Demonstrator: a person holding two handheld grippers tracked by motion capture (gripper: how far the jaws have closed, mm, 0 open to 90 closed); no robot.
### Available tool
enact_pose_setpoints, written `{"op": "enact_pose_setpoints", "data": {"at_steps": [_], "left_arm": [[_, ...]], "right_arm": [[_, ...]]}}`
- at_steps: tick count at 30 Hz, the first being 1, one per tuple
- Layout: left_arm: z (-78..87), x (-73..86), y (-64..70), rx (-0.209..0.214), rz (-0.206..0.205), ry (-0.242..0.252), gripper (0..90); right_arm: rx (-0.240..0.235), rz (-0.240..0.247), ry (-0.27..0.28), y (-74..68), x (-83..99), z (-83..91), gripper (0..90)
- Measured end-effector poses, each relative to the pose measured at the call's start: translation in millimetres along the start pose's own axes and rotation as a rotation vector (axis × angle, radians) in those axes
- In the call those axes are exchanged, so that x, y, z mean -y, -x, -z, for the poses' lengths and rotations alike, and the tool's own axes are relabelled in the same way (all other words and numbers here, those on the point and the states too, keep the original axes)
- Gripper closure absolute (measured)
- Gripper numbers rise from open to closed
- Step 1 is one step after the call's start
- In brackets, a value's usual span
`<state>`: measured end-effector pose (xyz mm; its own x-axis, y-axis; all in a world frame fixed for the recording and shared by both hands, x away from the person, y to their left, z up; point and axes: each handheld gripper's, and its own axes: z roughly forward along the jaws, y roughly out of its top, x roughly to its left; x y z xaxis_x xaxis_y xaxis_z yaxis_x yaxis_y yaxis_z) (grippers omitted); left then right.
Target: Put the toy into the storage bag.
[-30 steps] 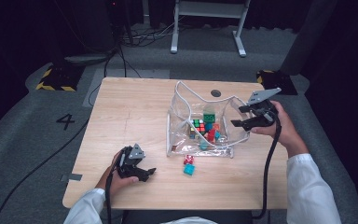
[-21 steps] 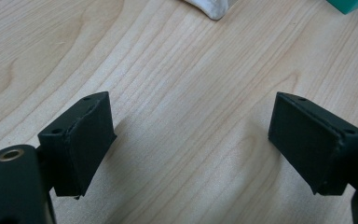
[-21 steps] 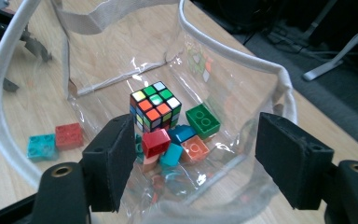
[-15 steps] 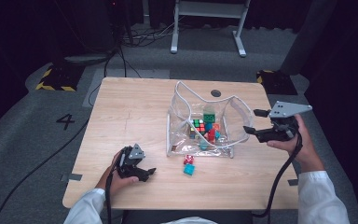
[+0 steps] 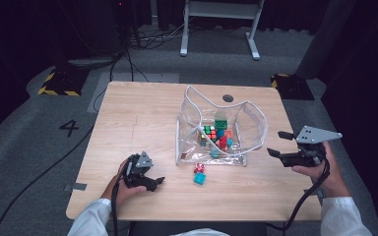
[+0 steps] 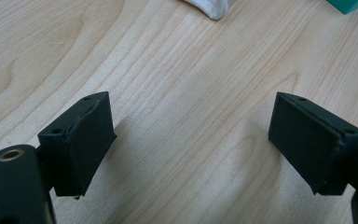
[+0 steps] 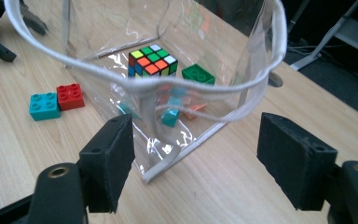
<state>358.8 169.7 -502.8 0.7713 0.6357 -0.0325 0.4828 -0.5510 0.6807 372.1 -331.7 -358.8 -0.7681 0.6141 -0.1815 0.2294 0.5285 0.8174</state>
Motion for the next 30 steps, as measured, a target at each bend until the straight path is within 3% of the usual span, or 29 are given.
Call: {"op": "enact_pose_setpoints", "data": {"at_steps": [8,19,30], "left_arm": [[0.0,0.0,0.0,0.0,0.0,0.0,14.2],[0.0,0.0,0.0,0.0,0.0,0.0,14.2],[0.0,0.0,0.0,0.0,0.0,0.0,14.2]], "right_arm": [[0.007,-0.007,-0.029,-7.8,25.2,-11.4,27.0],[-0.06,-0.012,-0.083,-29.0,54.2,-36.0,26.6],[-0.142,-0.029,-0.103,-51.1,78.3,-60.8,26.6]]}}
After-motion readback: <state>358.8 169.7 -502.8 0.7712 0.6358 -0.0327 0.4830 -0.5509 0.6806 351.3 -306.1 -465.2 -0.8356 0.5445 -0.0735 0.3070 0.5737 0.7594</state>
